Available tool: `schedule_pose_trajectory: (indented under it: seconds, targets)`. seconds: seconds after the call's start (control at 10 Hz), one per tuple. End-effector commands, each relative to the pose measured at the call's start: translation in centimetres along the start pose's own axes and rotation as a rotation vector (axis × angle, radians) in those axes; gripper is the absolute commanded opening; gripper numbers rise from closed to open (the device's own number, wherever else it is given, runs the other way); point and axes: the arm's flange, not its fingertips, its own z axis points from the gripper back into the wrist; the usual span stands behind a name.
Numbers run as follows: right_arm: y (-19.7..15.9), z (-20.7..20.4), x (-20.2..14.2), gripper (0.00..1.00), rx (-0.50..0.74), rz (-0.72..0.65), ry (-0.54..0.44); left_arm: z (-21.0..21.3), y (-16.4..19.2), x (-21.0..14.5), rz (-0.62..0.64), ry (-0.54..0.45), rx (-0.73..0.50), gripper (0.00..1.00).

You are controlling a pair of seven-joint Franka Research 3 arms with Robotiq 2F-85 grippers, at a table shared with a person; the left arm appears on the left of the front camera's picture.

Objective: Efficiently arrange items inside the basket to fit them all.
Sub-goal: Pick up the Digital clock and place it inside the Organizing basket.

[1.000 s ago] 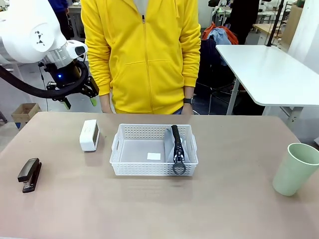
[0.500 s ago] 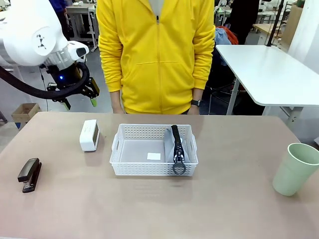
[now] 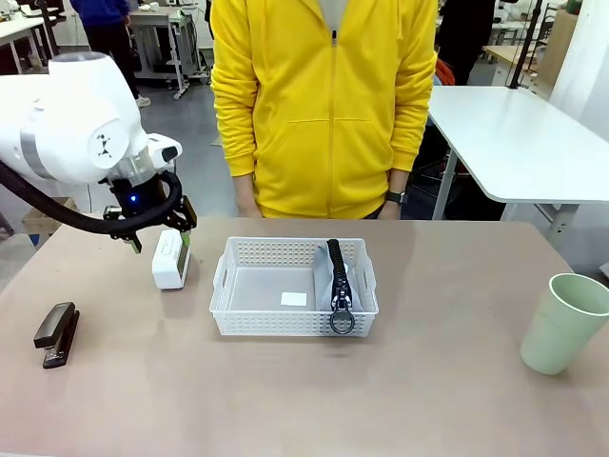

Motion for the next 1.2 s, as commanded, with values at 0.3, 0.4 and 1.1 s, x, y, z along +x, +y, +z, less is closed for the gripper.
schedule_pose_trajectory:
  seconds: [0.3, 0.4, 1.1]
  targets:
    - [0.1, -0.1, 0.3, 1.00, 0.014, 0.027, -0.014, -4.9, 0.7, 4.2, 0.035, 0.112, -0.022, 1.00]
    - [0.1, -0.1, 0.3, 1.00, 0.014, 0.027, -0.014, -5.5, 0.8, 4.4, 0.035, 0.116, -0.039, 1.00]
    - [0.1, -0.1, 0.3, 1.00, 0.014, 0.027, -0.014, -7.2, 1.0, 5.3, 0.054, 0.129, -0.053, 0.42]
